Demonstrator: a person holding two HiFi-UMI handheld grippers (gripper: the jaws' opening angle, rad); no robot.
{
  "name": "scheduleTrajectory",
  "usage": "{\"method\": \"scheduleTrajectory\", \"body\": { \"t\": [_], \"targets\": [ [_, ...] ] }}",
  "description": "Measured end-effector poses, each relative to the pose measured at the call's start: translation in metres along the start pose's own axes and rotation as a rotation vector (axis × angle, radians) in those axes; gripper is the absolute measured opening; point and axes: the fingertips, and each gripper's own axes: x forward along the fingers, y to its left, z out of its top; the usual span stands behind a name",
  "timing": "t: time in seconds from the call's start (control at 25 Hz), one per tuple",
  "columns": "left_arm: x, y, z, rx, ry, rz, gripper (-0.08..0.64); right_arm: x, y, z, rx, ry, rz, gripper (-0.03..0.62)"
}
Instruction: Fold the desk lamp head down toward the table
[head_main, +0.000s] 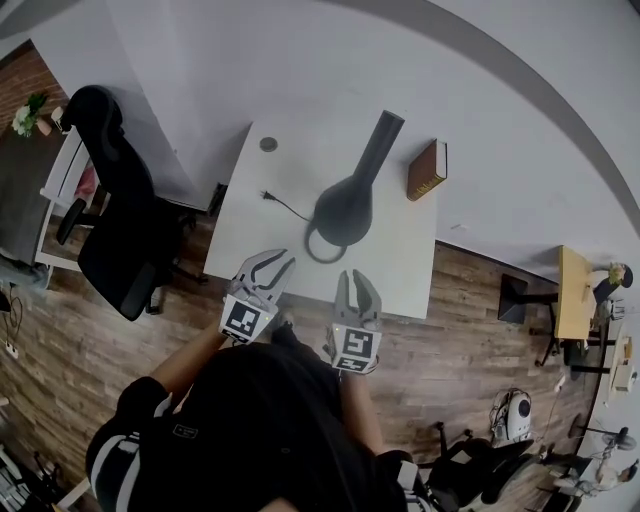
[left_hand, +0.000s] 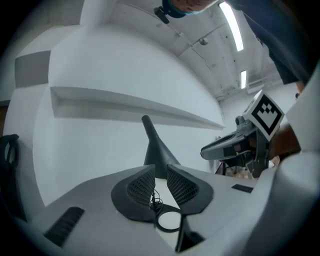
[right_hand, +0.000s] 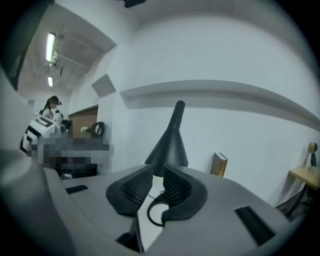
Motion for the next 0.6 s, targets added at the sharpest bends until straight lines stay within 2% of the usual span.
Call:
{"method": "scheduleTrajectory", "body": {
  "t": [0.12,0.24,0.4,0.6],
  "targets": [
    [-0.015,0.001,0.023,-0.086,-0.022,0.026,0.058,-0.018,0.001,0.02,0.081,-0.035,-0.023,0.055],
    [-0.025,0.006,0.038,-0.128,-0.008,0.057,0.04,-0.032,0.005,0.031,0.132,-0.057,-0.022,0.029],
    [-0.039,0.004,0.056,-0.148,-0.006,0.055,0.035,-0.048,0.016,0.043,0.173,-0.079,-0.017,0.017],
    [-0.049,-0.002,0.073,-0.155,-0.06,0.057,0.035,-0.059,0.02,0.051,0.191,-0.109,-0.034,0.014]
  ]
}}
